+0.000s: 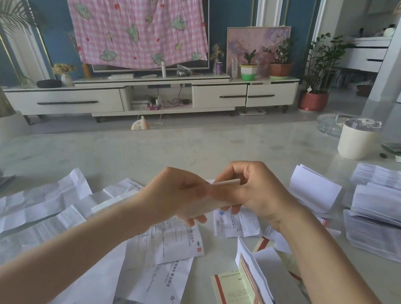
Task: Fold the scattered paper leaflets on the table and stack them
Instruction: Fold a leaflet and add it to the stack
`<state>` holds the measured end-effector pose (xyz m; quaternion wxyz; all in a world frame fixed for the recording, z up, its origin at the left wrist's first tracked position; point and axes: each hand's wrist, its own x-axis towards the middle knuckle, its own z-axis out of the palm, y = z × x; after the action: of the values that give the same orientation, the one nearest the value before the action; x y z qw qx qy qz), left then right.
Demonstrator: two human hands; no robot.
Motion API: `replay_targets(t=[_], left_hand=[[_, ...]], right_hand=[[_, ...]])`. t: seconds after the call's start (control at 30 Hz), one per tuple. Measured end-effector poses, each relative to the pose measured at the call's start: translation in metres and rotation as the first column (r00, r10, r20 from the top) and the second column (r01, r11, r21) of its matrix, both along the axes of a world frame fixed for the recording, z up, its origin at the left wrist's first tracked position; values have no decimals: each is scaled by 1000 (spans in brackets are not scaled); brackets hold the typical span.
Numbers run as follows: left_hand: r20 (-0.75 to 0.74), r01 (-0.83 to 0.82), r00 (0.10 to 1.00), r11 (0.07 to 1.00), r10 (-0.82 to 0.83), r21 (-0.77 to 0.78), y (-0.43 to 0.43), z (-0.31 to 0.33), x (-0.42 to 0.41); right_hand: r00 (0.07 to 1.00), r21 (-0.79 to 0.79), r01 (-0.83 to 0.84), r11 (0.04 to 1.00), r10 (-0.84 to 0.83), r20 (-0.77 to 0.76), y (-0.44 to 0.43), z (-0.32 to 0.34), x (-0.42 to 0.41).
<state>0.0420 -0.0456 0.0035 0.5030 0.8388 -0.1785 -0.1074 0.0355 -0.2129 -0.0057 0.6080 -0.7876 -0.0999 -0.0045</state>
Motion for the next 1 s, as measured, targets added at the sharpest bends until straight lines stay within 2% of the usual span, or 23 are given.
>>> replay_targets(t=[0.07, 0.17, 0.3, 0.43, 0.53, 0.6, 0.7, 0.83, 1.0], left_hand=[[41, -7, 999, 1000, 6, 21, 1, -1, 1], [110, -7, 994, 997, -1, 72, 3, 3, 5], [103, -4, 995, 999, -1, 43, -4, 9, 14], [83, -49, 995, 997, 53, -54, -8, 4, 19], [164, -64, 984, 998, 65, -14, -12, 2, 22], [163, -43, 986, 999, 43, -5, -14, 2, 23], [132, -78, 987, 993, 89, -89, -18, 4, 27], [50, -129, 988, 967, 144, -219, -23, 1, 27], [97, -128, 983, 966, 153, -224, -31, -2, 30]], right_hand=[[999, 17, -33, 999, 33, -30, -1, -1, 1], [994, 141, -74, 987, 84, -68, -11, 2, 4], [995, 262, -35, 965, 57, -76, -19, 2, 5], [998, 211, 38, 977, -27, -54, -21, -1, 7], [997, 196, 64, 978, -54, -56, -22, -2, 6], [991, 164, 129, 978, -131, 5, -23, -3, 6], [960, 158, 249, 956, -266, 94, -28, -5, 8], [932, 84, 316, 945, -326, 157, -34, -6, 8], [898, 78, 388, 919, -395, 193, -39, -9, 10]])
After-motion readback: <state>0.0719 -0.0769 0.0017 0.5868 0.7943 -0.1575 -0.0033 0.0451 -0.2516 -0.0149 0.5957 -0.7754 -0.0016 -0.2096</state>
